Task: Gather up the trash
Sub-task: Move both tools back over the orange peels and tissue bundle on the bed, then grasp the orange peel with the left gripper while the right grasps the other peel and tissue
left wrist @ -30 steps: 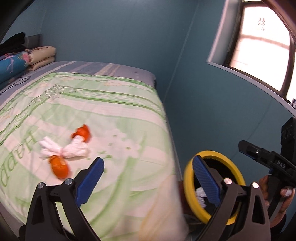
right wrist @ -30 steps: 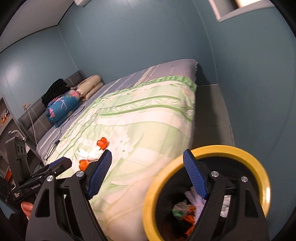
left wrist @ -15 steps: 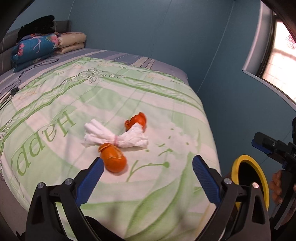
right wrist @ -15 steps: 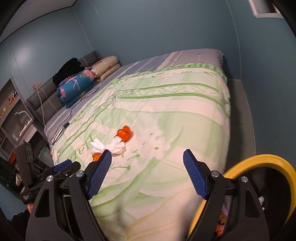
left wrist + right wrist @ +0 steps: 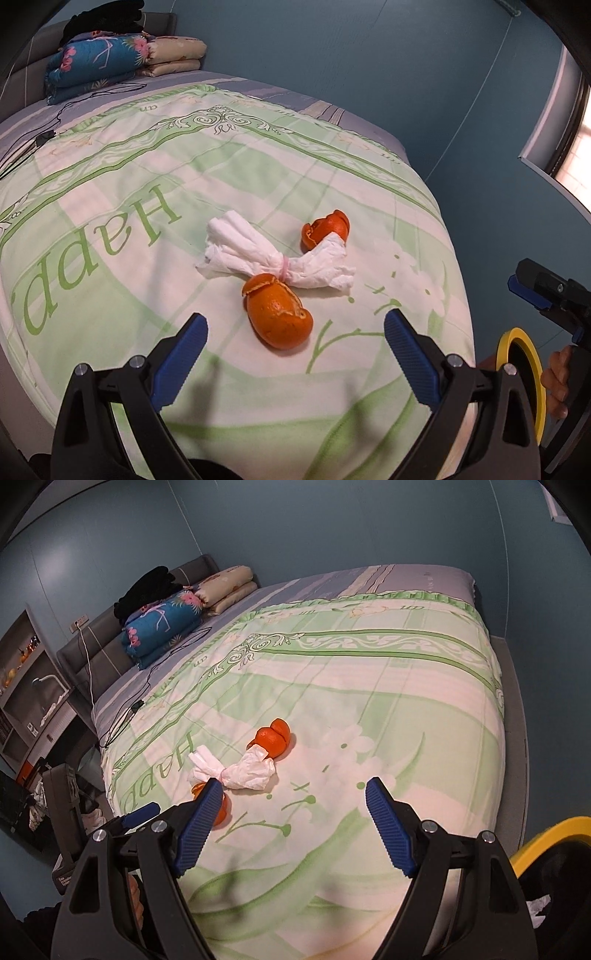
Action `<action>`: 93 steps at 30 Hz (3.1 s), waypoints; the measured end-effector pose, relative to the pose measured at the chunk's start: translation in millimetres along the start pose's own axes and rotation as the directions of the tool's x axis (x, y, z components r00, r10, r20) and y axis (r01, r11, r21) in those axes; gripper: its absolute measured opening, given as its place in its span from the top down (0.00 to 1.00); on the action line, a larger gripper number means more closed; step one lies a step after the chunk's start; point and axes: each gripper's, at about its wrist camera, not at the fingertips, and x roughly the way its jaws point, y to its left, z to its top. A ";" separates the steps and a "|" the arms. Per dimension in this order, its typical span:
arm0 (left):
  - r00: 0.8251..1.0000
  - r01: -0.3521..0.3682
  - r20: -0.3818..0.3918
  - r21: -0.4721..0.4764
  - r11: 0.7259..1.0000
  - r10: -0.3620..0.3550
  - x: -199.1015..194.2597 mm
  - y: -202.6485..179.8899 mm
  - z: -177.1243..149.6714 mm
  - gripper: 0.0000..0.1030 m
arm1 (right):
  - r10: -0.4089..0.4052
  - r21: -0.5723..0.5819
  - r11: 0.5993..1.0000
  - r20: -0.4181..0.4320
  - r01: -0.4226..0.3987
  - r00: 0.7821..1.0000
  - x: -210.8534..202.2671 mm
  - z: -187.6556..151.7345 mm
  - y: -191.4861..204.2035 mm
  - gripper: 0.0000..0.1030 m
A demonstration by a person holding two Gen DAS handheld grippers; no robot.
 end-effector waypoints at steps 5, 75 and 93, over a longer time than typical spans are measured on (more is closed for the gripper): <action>1.000 -0.010 0.001 -0.024 1.000 0.010 12.4 3.9 6.1 0.10 | -0.011 -0.020 1.000 -0.023 0.010 1.000 22.7 10.4 3.4 0.27; 0.996 0.084 -0.040 -0.023 0.996 -0.085 60.5 25.0 -1.6 0.66 | -0.156 -0.311 0.947 -0.232 0.078 0.960 241.2 28.4 66.5 0.57; 0.993 0.115 -0.012 0.001 0.993 -0.115 27.9 14.5 -1.6 0.66 | -0.109 -0.222 0.973 -0.226 0.058 0.968 208.6 34.3 54.7 0.72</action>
